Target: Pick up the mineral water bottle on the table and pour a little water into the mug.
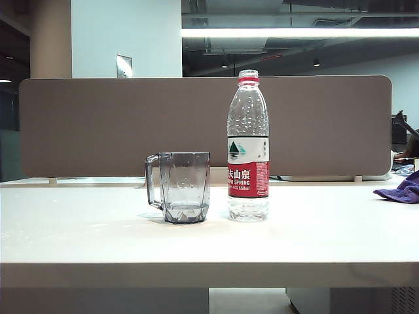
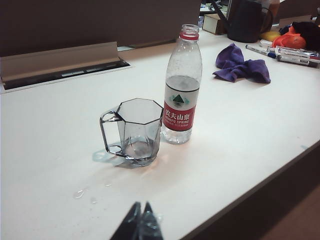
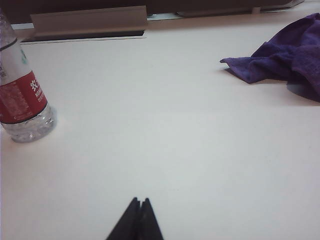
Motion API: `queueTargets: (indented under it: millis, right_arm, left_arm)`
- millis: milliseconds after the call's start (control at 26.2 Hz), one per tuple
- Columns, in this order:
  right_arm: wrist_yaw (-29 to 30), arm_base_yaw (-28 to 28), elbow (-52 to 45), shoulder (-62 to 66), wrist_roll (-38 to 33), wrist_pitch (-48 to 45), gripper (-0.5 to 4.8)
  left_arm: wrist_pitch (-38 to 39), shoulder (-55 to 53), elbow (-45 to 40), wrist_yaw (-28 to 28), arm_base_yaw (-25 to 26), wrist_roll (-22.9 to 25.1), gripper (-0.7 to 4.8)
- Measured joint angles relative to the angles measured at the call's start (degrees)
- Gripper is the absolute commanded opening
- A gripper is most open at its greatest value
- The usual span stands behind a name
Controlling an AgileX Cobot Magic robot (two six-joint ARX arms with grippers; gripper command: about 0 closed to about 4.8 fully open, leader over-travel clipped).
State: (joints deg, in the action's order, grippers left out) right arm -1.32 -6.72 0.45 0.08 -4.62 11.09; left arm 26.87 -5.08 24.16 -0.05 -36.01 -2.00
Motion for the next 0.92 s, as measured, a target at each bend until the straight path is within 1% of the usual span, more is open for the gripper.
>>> queueTargets:
  millis: [76,114,191,305,496,572,763,839,916]
  right_arm:
    - [0.0,0.0,0.0,0.0,0.0,0.0,-0.05]
    - [0.0,0.0,0.0,0.0,0.0,0.0,-0.05]
    - [0.0,0.0,0.0,0.0,0.0,0.0,-0.05]
    - [0.0,0.0,0.0,0.0,0.0,0.0,-0.05]
    - [0.0,0.0,0.0,0.0,0.0,0.0,-0.05]
    - [0.0,0.0,0.0,0.0,0.0,0.0,-0.05]
    - [0.0,0.0,0.0,0.0,0.0,0.0,-0.05]
    - [0.0,0.0,0.0,0.0,0.0,0.0,-0.05]
    - [0.0,0.0,0.0,0.0,0.0,0.0,-0.05]
  left_arm:
    - [0.0,2.0,-0.9,0.0,1.4,0.0,-0.05]
    - [-1.7,3.5,-2.3,-0.1,3.7,0.8,-0.05]
    - [-5.4,4.5,-5.2,-0.2,6.8,2.1,-0.05]
    - [-11.3,4.6,-10.4,-0.2,11.8,2.6,-0.05]
    - [-16.4,4.7,-15.3,-0.2,16.8,2.6,-0.05]
    - [-17.1,4.7,-17.0,-0.9,18.3,2.6,-0.05]
    - [-17.3,4.7,-20.7,-4.3,19.5,2.3,-0.05]
    - [-17.2,4.7,-22.3,-5.2,20.9,1.2,-0.05]
    - [-16.9,4.7,-23.6,-5.6,24.7,-1.7,-0.05]
